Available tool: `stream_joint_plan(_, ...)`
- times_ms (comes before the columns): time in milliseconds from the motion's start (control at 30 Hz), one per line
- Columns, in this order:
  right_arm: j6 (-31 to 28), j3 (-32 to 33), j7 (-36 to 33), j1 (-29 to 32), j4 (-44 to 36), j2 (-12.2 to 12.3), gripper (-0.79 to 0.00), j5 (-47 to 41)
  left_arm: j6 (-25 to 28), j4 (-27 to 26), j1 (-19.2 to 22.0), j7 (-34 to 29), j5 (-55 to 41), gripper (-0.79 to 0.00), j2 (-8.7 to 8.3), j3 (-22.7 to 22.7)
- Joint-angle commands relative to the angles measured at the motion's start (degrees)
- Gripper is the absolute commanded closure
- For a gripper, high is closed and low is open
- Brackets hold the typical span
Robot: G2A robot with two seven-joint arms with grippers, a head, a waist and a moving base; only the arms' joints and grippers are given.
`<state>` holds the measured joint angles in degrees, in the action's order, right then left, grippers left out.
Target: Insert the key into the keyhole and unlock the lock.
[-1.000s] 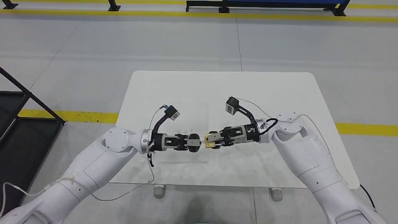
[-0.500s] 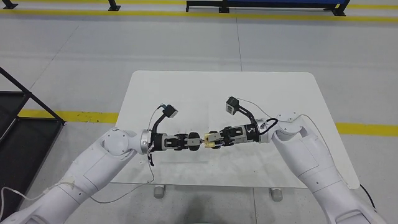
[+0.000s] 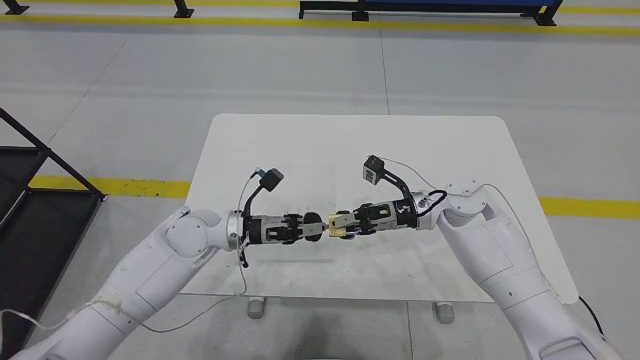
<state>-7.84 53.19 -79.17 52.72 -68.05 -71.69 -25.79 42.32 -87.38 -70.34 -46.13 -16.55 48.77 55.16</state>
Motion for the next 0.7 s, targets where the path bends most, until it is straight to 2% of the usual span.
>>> stream_joint_plan(0,0.0,0.0,0.0,0.0,0.0,0.0,0.0,0.0,0.89,-0.36,-0.52,1.37,1.66,0.0,0.05,0.43)
stream_joint_plan(333,0.0,0.0,0.0,0.0,0.0,0.0,0.0,0.0,3.42,-1.7,-1.88,5.74,9.41,0.0,0.29,2.24)
stream_joint_plan(667,0.0,0.0,0.0,0.0,0.0,0.0,0.0,0.0,5.81,-3.47,-3.68,12.95,20.24,0.0,0.72,4.02)
